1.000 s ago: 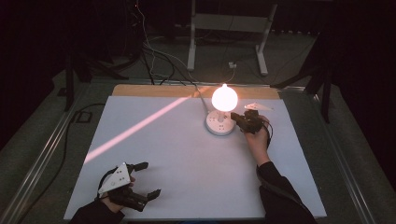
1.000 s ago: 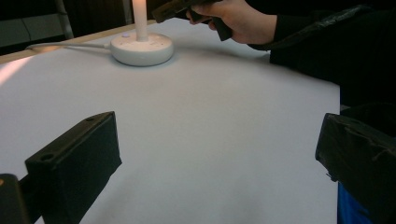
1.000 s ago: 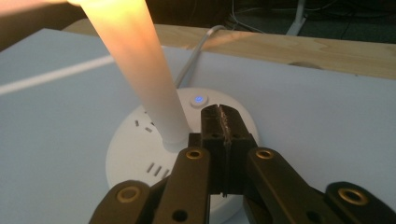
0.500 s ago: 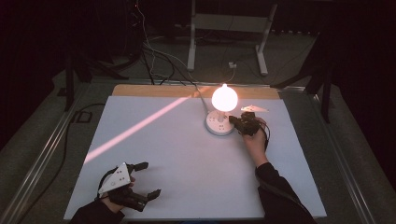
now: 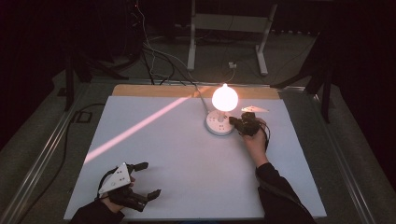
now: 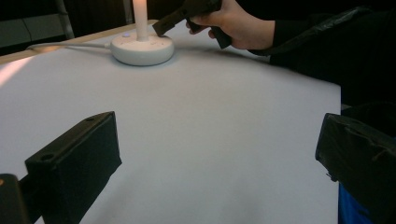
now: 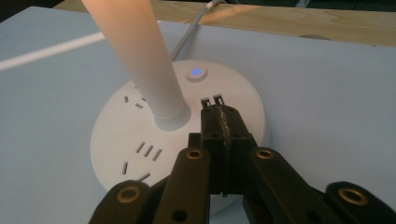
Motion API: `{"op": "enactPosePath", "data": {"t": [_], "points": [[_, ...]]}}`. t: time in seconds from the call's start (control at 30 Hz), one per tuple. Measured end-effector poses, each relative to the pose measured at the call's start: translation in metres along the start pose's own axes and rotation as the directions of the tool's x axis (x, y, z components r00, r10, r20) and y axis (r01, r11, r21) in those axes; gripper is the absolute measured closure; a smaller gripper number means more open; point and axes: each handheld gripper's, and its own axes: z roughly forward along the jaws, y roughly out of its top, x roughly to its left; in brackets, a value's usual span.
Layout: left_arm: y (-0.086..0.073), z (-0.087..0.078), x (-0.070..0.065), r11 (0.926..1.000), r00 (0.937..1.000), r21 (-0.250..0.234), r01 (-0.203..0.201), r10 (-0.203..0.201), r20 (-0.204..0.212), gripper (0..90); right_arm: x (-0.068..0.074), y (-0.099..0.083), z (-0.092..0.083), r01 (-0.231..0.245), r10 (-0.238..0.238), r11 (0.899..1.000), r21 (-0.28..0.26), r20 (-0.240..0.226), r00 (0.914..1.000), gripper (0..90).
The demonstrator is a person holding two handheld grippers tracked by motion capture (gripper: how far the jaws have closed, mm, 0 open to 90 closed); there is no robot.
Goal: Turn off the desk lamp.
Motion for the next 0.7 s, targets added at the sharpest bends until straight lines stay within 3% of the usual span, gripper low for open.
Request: {"op": "enactPosePath", "data": {"t": [0.43, 0.7], "points": [[0.000, 0.000, 0.000, 1.0000, 1.0000, -0.001, 0.004, -0.004, 0.000, 0.6, 0.001, 0.001, -0.001, 0.014, -0.014, 1.000, -0.001, 0.014, 0.9998, 89.6], [0.000, 0.000, 0.000, 1.0000, 1.0000, 0.004, -0.001, 0.001, -0.001, 0.6, 0.003, 0.013, -0.015, 0.010, -0.010, 0.999, -0.052, 0.013, 0.9999, 89.6]]}}
